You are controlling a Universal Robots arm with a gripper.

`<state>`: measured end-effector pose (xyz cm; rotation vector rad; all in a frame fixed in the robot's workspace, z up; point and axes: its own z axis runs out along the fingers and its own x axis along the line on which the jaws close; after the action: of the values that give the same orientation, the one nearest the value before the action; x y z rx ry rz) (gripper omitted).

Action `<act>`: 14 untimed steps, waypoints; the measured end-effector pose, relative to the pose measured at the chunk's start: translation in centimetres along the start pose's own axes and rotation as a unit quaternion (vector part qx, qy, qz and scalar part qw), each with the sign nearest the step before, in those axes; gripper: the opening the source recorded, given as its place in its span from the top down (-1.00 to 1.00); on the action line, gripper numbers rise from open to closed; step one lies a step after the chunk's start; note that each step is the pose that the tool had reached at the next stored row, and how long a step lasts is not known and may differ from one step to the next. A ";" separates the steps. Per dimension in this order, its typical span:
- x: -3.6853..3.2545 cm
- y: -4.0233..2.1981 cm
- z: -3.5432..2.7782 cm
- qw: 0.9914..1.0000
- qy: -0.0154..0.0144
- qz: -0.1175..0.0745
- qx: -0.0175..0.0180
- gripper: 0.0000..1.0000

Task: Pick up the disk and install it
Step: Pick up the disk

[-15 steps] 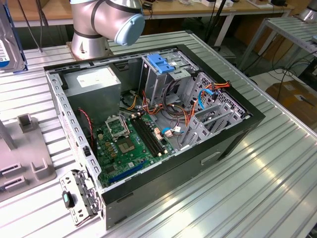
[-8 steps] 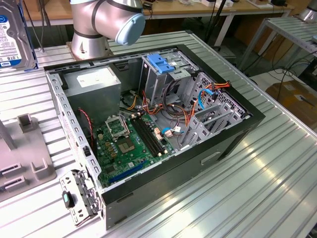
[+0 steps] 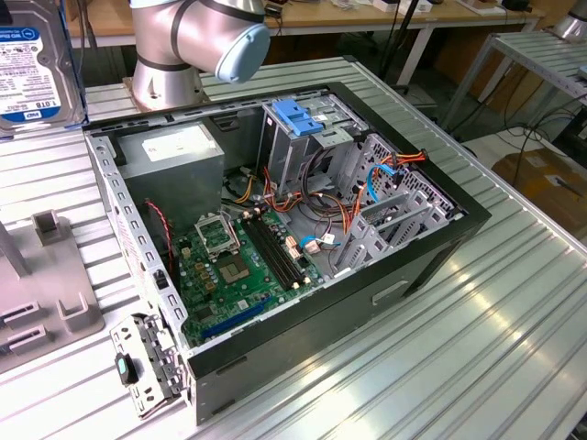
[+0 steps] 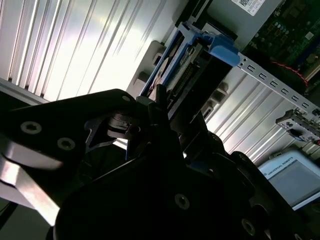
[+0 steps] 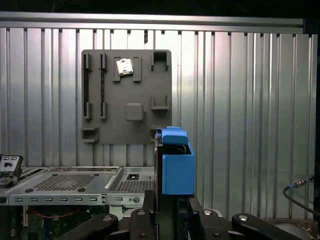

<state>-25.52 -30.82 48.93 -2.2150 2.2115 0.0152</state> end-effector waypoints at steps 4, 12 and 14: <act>0.00 -0.20 0.00 1.000 0.000 0.000 0.000 0.30; 0.06 -0.30 -0.16 1.000 0.000 0.000 0.000 0.30; 0.11 -0.43 -0.18 1.000 0.000 0.000 0.000 0.30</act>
<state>-25.09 -30.92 49.11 -2.2152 2.2117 0.0155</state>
